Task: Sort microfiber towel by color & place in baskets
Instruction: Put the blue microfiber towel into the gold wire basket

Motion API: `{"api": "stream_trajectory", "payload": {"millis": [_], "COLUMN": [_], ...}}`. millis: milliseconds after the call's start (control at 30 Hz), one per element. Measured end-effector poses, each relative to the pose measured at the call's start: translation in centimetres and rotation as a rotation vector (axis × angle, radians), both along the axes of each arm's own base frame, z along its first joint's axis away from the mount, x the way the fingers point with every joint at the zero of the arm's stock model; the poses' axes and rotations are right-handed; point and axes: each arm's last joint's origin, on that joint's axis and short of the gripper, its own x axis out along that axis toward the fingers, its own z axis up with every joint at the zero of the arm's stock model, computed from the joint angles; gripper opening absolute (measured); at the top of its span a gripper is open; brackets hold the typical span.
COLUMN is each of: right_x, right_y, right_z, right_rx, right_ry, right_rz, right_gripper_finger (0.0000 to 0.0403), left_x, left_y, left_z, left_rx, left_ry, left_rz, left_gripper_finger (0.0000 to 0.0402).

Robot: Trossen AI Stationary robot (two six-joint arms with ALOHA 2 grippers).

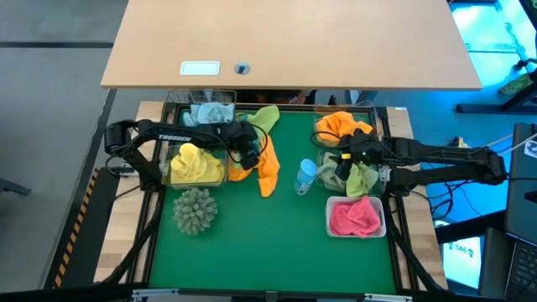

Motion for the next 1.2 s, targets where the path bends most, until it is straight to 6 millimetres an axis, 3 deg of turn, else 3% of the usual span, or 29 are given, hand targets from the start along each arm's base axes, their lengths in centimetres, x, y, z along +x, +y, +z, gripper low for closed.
{"api": "stream_trajectory", "payload": {"millis": [100,267,633,933,1200], "right_x": [0.0,0.0,0.0,0.0,0.0], "right_y": [0.0,0.0,0.0,0.0,0.0], "right_z": [0.0,0.0,0.0,0.0,0.0], "right_rx": [0.000,0.000,0.000,0.000,0.000], "right_ry": [0.000,0.001,0.003,0.004,0.004], "right_rz": [0.000,0.000,0.000,0.000,0.000], "right_gripper_finger": [0.0182,0.0182,0.0182,0.0182,0.0182], "left_x": [0.4,1.8,3.4,1.5,-2.2], "left_y": [-0.1,0.2,1.6,2.4,3.1], "left_z": [0.6,3.4,14.6,23.7,29.0], "left_rx": [-0.039,-0.046,0.108,0.216,0.291], "left_ry": [-0.036,-0.134,-0.274,-0.388,-0.373], "left_rz": [-0.035,-0.069,-0.143,-0.100,-0.001], "left_gripper_finger": [0.0003,0.0002,0.0000,0.0000,0.0000]}}
